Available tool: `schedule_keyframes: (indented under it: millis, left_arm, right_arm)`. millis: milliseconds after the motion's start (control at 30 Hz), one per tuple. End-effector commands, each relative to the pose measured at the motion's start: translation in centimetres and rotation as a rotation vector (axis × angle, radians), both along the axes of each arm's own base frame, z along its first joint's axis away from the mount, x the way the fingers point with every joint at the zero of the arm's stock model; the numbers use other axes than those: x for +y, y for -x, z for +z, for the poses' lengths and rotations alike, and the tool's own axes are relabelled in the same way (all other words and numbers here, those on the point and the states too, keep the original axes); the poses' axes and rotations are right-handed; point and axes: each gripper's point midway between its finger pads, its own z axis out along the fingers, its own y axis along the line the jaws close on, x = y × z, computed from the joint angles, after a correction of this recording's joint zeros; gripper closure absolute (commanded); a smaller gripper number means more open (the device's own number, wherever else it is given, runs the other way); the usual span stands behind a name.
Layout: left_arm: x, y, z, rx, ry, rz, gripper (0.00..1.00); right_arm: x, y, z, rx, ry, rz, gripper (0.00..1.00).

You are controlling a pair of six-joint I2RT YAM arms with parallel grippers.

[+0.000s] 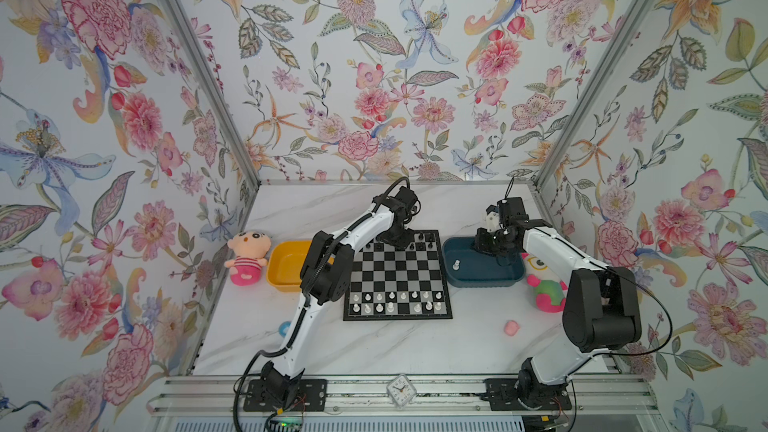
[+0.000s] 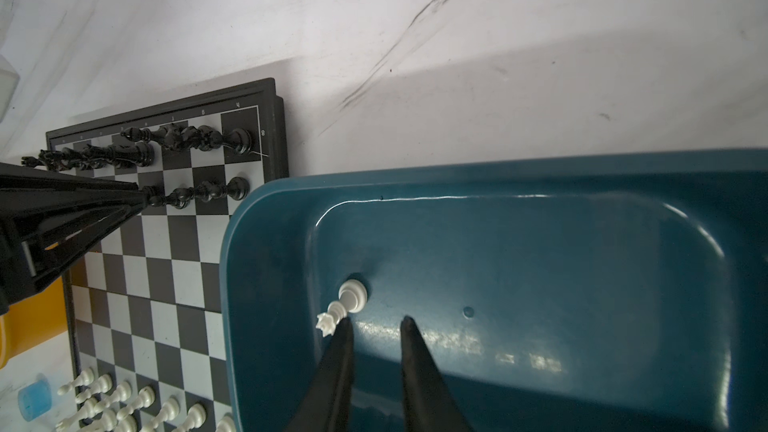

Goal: Set up the chess pieces on the board
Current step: 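Lower the black pawn onto the board and open the left gripper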

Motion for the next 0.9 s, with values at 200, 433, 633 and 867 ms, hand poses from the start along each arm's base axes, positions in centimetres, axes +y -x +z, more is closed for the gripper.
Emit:
schedule_keyframes:
  millis: [200,433,633,867]
  left_arm:
    - [-0.3,0.0,0.9,-0.014,-0.011,0.001,0.79]
    - [-0.3,-0.2,2.2,-0.036,-0.003,0.002,0.76]
    - [-0.4,-0.2,3.6,-0.058,0.009,0.0,0.74]
    - [-0.6,0.3,5.8,-0.095,0.013,-0.008,0.72]
  right_arm:
    - [0.0,0.2,0.8,-0.028,-0.016,0.002,0.77]
    - [0.0,0.2,0.8,-0.03,-0.019,0.002,0.77]
    - [0.1,0.2,0.9,-0.037,-0.024,0.003,0.77]
    - [0.1,0.3,1.3,-0.049,-0.03,0.002,0.77]
